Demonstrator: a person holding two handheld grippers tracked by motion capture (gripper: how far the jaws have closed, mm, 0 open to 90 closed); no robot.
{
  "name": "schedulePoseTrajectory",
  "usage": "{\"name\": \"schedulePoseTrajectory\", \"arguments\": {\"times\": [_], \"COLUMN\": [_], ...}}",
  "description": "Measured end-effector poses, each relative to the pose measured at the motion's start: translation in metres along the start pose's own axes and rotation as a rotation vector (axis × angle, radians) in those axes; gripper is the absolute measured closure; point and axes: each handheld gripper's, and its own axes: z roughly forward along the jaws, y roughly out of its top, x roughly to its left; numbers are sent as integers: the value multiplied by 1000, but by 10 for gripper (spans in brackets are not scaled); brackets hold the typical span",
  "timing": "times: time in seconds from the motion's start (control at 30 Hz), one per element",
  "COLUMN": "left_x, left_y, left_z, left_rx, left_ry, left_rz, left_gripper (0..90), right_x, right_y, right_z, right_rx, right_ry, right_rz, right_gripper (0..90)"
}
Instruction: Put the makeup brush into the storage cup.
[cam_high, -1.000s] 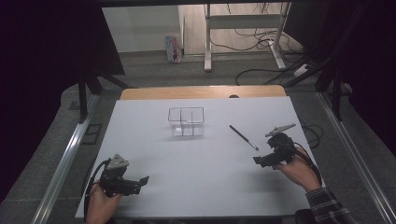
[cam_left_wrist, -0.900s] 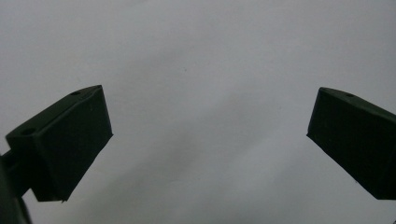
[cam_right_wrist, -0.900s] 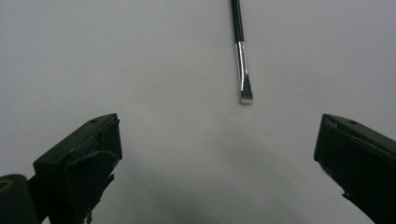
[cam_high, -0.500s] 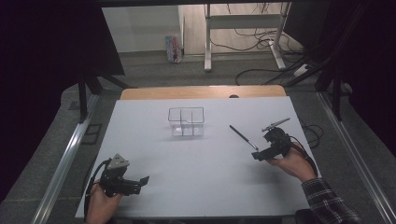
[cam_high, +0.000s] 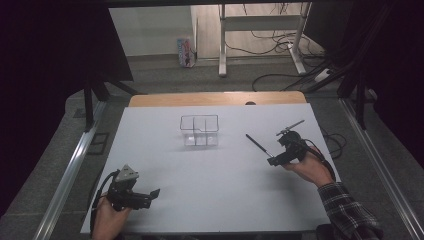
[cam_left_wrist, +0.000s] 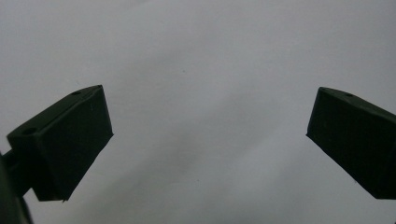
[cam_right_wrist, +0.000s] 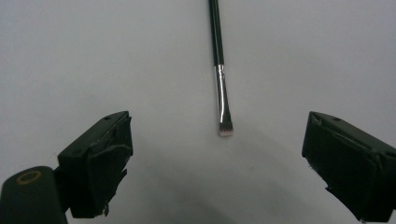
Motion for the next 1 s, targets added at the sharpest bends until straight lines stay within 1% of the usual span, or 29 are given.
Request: {"name": "schedulePoseTrajectory", "arguments": {"times": [0.27, 0.5, 0.6, 0.77, 1.0], "left_x": [0, 0, 0, 0, 0], "left_y": [0, 0, 0, 0, 0], "left_z": [0, 0, 0, 0, 0], "left_rx": [-1, -1, -1, -1, 0], "left_ry": [2, 1, 0, -2, -1], "left_rz": [2, 2, 2, 2, 2], "left_gripper": [2, 2, 2, 2, 3], "right_x": [0, 0, 0, 0, 1], "right_y": [13, 26, 31, 37, 46], "right_z": [6, 10, 11, 13, 18], "right_rx": [18, 43, 45, 54, 64], "right_ry": [4, -6, -9, -25, -9], "right_rz": [-16, -35, -49, -66, -79], "right_gripper": [159, 193, 211, 265, 345]}}
